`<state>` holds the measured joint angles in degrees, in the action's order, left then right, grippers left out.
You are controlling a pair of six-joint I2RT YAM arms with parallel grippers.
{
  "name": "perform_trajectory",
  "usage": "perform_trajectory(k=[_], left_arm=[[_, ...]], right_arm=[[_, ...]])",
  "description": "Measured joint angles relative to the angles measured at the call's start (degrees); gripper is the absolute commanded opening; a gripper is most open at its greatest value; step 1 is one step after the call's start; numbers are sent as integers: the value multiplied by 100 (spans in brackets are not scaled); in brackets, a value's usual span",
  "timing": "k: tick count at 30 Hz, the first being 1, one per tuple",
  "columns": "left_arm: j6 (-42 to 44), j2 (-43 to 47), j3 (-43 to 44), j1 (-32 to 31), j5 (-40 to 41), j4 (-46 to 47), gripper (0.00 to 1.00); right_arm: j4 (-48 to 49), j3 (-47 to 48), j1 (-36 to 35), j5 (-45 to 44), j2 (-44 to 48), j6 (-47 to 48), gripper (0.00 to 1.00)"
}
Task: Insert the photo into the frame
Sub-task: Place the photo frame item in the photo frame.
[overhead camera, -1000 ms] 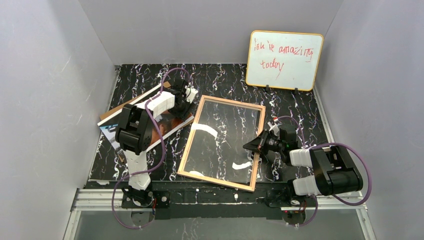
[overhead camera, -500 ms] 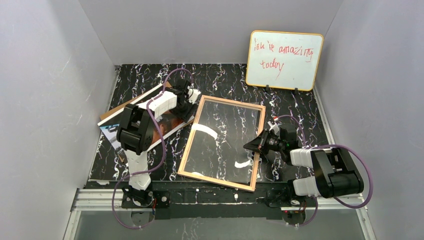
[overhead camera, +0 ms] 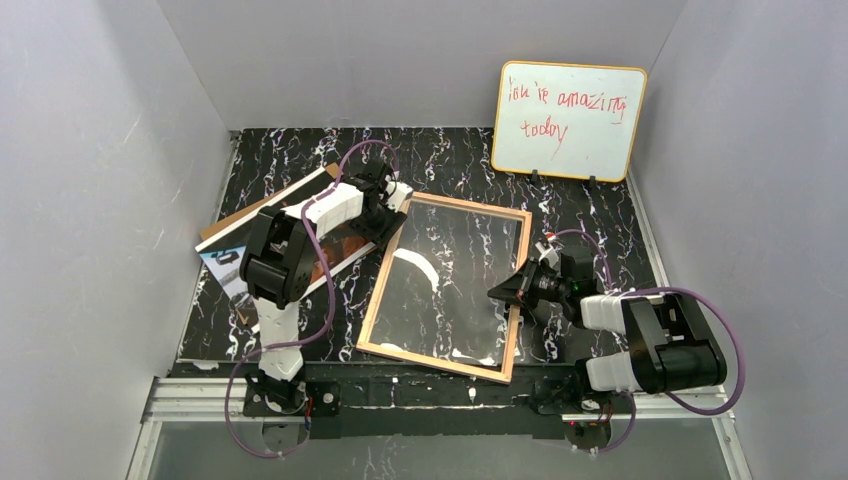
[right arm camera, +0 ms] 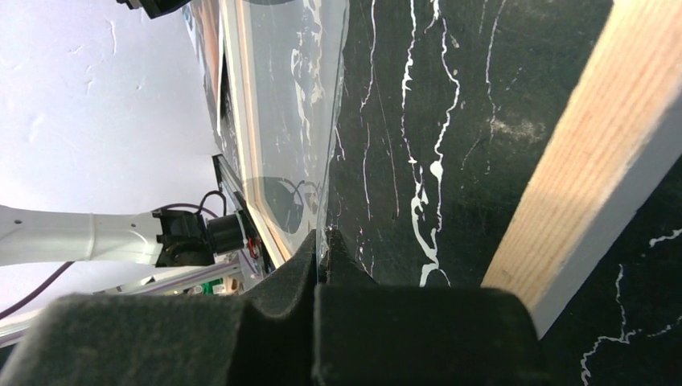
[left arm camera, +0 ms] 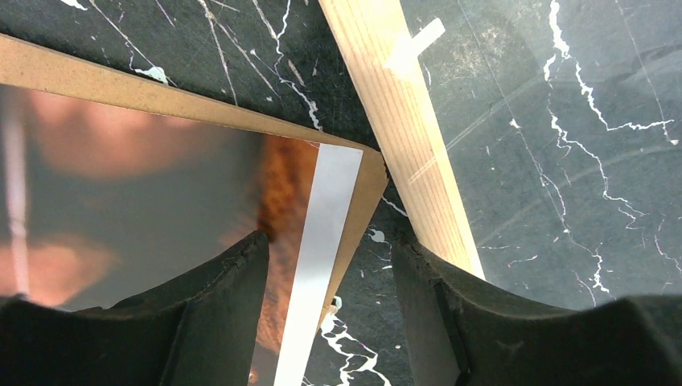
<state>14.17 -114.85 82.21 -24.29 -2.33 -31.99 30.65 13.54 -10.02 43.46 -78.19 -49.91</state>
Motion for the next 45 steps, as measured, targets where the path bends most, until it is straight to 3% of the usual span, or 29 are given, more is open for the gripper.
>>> perform_trajectory(k=[45], left_arm=[[28, 0, -31, -44, 111, 42, 54]], right_arm=[[-772, 136, 295, 181, 557, 448, 1]])
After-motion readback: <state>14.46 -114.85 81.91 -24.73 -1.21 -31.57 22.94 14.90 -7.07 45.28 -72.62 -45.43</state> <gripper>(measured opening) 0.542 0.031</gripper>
